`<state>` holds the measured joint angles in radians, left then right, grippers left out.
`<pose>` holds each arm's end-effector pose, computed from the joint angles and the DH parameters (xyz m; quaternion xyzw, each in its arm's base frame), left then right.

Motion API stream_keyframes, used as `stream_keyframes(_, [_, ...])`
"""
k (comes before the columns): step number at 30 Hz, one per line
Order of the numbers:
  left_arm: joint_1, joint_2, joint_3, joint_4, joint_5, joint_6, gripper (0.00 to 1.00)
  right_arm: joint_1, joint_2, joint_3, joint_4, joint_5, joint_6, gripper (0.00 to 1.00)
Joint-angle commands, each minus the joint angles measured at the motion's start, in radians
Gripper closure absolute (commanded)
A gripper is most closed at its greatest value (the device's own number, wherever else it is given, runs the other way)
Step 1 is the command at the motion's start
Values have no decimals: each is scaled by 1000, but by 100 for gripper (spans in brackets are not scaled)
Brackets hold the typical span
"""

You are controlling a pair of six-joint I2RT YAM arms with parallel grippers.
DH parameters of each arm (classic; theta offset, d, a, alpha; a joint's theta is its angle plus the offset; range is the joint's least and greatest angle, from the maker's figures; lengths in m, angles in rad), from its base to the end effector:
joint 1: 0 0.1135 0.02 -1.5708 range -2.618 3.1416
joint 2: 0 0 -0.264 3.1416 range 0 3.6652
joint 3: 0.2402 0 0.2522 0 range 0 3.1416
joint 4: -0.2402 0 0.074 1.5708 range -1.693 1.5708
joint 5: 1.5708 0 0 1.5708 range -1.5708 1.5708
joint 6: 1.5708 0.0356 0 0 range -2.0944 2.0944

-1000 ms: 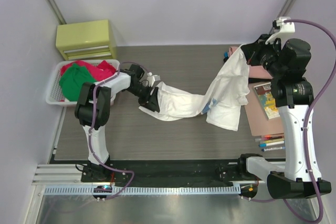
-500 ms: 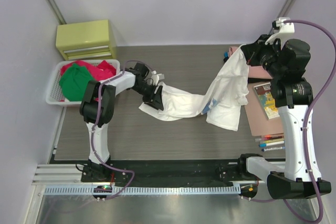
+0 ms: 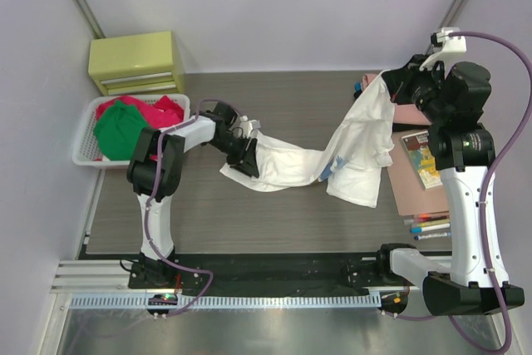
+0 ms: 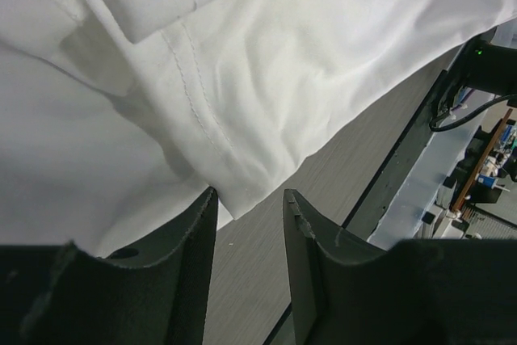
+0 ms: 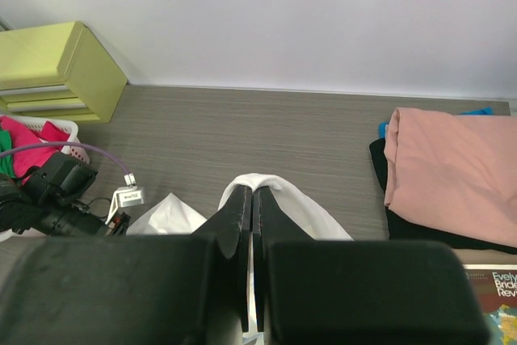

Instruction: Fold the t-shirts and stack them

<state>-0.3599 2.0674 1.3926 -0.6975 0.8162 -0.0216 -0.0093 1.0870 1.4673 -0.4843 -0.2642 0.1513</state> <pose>0.3596 -0.1630 0.1430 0.1925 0.8937 -0.4050 0.0144 0.2102 0.0073 0.4826 -0.0288 0.7411 0.1447 0.6550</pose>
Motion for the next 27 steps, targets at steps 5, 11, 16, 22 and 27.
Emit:
stream_keyframes(5, [-7,31,32,21,89,-41,68,2,-18,1,61,34,-27,99])
stream_keyframes(11, [-31,46,59,-17,89,-21,100,2,-16,2,61,40,-27,99])
stream_keyframes(16, [-31,7,34,-31,34,17,100,2,-16,2,61,37,-27,99])
stream_keyframes(22, [-31,-137,51,-84,-132,93,100,2,-1,-10,27,26,-55,99])
stream_keyframes(27, [-31,-360,95,-131,-308,166,100,2,-2,-24,-36,36,-142,99])
